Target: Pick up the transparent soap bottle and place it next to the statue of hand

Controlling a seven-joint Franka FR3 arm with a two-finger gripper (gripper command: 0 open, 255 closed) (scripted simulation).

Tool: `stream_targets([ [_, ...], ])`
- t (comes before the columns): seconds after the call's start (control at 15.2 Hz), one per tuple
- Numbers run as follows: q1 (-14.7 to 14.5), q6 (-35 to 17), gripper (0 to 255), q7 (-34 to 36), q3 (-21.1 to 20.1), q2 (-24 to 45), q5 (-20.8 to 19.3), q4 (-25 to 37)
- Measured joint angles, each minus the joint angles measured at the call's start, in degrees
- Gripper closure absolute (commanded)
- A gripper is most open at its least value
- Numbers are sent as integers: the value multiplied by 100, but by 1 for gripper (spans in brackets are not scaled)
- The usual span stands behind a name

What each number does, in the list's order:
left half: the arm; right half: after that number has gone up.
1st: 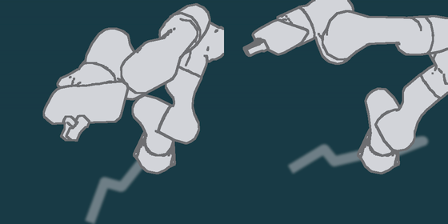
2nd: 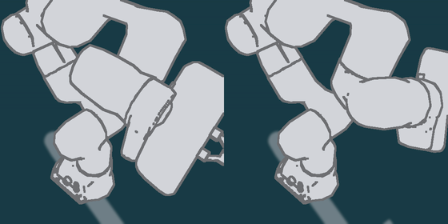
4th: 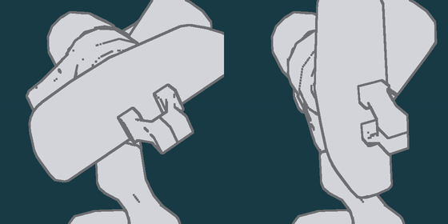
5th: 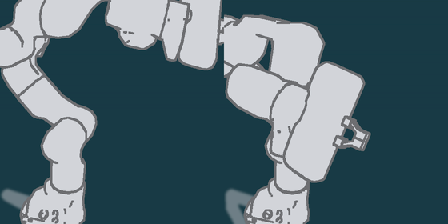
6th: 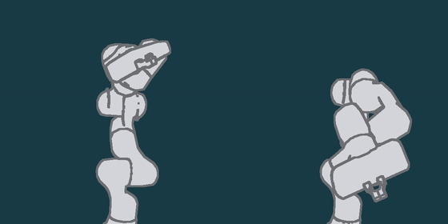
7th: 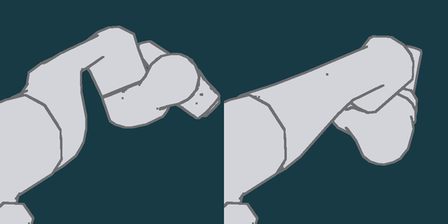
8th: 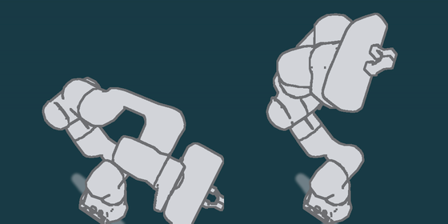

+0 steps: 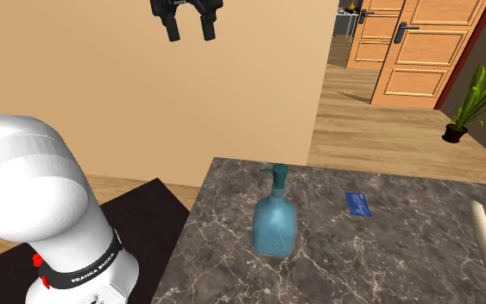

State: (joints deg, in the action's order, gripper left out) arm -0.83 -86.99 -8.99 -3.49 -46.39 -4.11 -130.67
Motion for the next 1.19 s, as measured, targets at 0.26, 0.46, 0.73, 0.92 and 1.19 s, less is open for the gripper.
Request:
stream_targets([
  [0.26,53,-209,0,-246,274,-39,-97,-255],
  [0.46,139,-545,0,-600,670,25,-245,-541],
  [0.73,267,-1009,0,-1087,1218,170,-446,-878],
  [0.92,350,-1375,0,-1455,1632,435,-573,-999],
  [1.19,454,-1862,0,-1985,2215,843,-717,-1113],
])
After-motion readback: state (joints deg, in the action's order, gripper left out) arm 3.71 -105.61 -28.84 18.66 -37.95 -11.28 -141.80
